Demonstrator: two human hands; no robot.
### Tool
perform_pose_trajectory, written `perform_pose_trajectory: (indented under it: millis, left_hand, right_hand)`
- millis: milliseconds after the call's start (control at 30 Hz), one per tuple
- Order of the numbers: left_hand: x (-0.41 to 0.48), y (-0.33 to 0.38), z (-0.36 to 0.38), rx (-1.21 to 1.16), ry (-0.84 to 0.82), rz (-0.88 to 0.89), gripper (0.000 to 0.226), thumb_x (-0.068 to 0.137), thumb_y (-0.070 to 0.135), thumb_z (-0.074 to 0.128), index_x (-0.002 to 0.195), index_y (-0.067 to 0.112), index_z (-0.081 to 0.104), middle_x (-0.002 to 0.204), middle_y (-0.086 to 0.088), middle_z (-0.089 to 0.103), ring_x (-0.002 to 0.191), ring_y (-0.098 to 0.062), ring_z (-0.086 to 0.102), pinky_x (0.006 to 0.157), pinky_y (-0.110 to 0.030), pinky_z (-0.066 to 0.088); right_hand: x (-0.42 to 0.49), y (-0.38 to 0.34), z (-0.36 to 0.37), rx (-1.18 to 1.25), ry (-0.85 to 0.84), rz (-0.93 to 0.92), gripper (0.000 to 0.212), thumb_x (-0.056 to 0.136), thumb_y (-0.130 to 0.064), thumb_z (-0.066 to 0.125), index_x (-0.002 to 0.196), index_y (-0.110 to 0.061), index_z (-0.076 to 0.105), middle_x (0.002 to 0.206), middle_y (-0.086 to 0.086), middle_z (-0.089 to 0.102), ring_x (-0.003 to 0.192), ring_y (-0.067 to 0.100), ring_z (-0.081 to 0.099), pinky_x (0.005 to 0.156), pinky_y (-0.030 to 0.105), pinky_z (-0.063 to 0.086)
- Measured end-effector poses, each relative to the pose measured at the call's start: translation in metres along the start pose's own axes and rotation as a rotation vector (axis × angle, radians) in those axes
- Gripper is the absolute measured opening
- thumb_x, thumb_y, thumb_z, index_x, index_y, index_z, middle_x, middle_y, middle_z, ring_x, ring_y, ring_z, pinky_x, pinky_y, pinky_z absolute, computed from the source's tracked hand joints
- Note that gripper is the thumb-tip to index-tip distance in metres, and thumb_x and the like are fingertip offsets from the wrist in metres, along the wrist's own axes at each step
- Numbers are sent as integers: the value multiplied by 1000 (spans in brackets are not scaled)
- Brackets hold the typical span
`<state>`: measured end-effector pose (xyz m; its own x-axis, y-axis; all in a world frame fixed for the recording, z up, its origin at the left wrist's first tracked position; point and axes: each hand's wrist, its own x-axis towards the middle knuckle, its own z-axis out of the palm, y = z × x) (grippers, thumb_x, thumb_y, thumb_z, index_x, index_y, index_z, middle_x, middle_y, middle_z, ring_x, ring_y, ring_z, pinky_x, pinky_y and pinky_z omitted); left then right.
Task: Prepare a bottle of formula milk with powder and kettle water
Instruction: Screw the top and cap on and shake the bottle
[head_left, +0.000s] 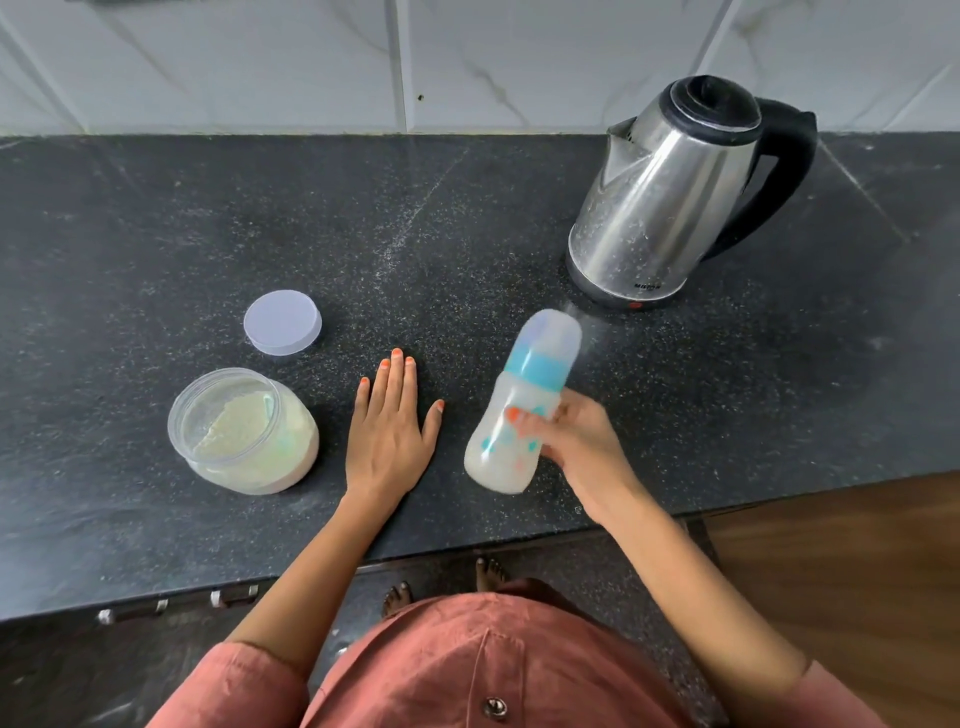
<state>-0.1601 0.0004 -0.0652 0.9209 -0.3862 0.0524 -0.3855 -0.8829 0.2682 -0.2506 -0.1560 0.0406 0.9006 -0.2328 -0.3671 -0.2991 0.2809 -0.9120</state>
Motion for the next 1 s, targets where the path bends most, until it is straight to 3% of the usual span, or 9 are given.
perform_pose_trajectory:
  millis: [67,200,267,433,500,633,700,833,1000]
  left_hand:
    - [0,0,0,2,-2,0,77,86,52,5,144,5,20,153,-11,17,142,-24,16,114,-37,7]
    - [0,-1,1,1,-1,0,76,87,52,6,144,4,20,153,-12,17,141,-24,16,114,-37,7]
    - [0,-1,1,3,-3,2,75,87,52,6,144,4,21,153,-12,17,141,-24,17,114,-38,8]
    - [1,-1,2,-5,-7,-2,75,87,52,8,143,4,23,152,-12,20,141,-26,20,113,-39,10]
    - [0,-1,2,-9,-8,-2,75,87,51,9,143,3,24,152,-13,20,140,-26,21,113,-39,10]
    - [0,-1,2,-11,-2,1,73,89,50,12,142,2,27,151,-14,23,139,-27,23,113,-40,13]
    - [1,-1,2,-9,-4,1,73,89,50,12,142,2,26,151,-14,23,139,-27,23,113,-40,13]
    - [1,-1,2,-1,-10,2,75,87,51,8,143,3,23,152,-12,20,141,-26,20,113,-39,10]
    - [1,-1,2,-5,-3,1,74,88,51,10,142,3,25,151,-13,21,140,-26,21,113,-39,11]
  right_hand:
    - [-3,0,-1,-93,-28,14,20,71,0,68,84,-16,67,77,-6,72,79,11,66,79,29,54]
    - [14,-13,-7,461,193,-43,12,84,-8,57,91,-14,63,81,-6,72,79,7,67,74,26,56]
    - [17,-13,-6,543,236,-70,11,86,-12,55,94,-16,61,84,-7,72,80,5,67,77,27,55]
    - [-9,3,4,-85,-30,9,18,75,-1,65,81,-18,67,73,-6,72,74,9,66,72,26,54]
    - [-5,-1,2,-7,10,-13,18,76,0,64,81,-17,66,72,-7,72,74,9,66,72,27,54]
    - [15,-13,-1,489,223,-82,11,87,-10,53,90,-17,61,78,-10,72,77,4,67,74,24,55]
    - [12,-9,3,374,185,-78,11,86,-9,56,90,-17,62,78,-9,72,79,7,67,75,25,55]
    - [-5,1,4,-90,-25,-24,20,67,-6,75,82,-16,68,76,-5,72,78,12,66,73,27,54]
    - [14,-12,-1,478,237,-73,11,86,-10,55,91,-16,61,85,-5,70,80,7,66,76,27,55]
